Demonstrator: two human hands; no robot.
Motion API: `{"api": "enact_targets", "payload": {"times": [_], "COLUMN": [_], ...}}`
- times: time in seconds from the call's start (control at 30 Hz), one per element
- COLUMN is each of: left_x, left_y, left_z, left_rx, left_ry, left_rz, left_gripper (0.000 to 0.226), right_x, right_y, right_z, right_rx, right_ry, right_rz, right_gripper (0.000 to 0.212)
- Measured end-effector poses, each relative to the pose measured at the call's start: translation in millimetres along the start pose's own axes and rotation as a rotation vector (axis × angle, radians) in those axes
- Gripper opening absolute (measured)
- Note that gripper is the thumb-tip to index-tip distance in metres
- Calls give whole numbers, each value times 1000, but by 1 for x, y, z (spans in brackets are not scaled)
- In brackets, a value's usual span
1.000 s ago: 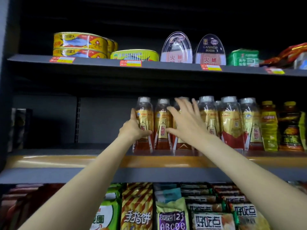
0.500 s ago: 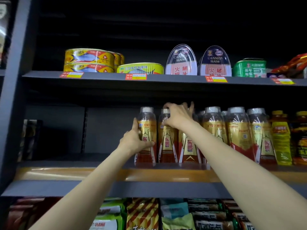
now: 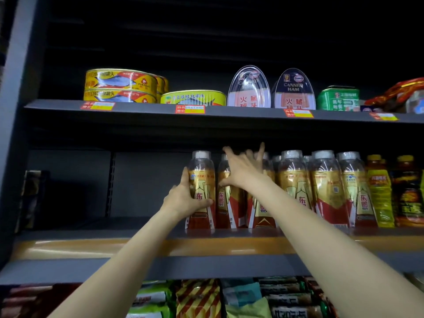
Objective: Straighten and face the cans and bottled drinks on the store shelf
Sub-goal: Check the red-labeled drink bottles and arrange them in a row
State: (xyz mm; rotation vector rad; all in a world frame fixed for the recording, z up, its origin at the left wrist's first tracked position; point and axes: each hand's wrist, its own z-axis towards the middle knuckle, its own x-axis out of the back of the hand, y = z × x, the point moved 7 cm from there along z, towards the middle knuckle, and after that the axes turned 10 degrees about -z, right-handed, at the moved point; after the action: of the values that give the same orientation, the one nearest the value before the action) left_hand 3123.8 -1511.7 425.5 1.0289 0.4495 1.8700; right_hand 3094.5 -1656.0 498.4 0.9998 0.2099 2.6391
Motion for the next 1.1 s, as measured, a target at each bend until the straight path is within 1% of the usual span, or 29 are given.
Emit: {"api": "enact_targets", "payload": {"times": [0.07,0.2,0.33,0.43,0.5,0.6,0.7,0.83,0.87,0.93,1.03,1.1], "left_x": [0,1,-1,-2,-1,0,-3,-8,-8,-12,-30,-44], "left_y": [0,4,13,14,13,14,17,23,24,29,49,61], "left_z": [0,-2,-6,-7,-8,-12,-13,-17,-20,-29,-48,-58], "left_rx": [1,-14,-41,-36,-26,-38,-53,-15,-3,-5,-98,-146], "left_ry": [-4,1,-2,3,10,33,52,29,21,29,85,141], "left_rz": [5,39,73,91,84,47,94,159,156,192,363,473], "left_gripper": [114,113,113,115,115,113,113,113,112,106,88,70], "right_x": [2,11,17,15,12,11,9,8,9,9,4,-7], "right_y": [2,15,25,29,30,36,38,35,38,48,66,84], "right_z": [2,3,2,5,6,8,9,-7,-15,-36,-76,-97], "right_rx": [20,55,142,174,192,191,206,209,191,141,97,53], "right_ry": [-30,-67,-107,-98,-100,-142,-163,-110,-75,53,235,231], "right_rz": [31,207,322,341,352,421,466,330,329,305,160,101], "right_gripper": [88,85,78,71,70,69,67,67,69,70,72,78]}}
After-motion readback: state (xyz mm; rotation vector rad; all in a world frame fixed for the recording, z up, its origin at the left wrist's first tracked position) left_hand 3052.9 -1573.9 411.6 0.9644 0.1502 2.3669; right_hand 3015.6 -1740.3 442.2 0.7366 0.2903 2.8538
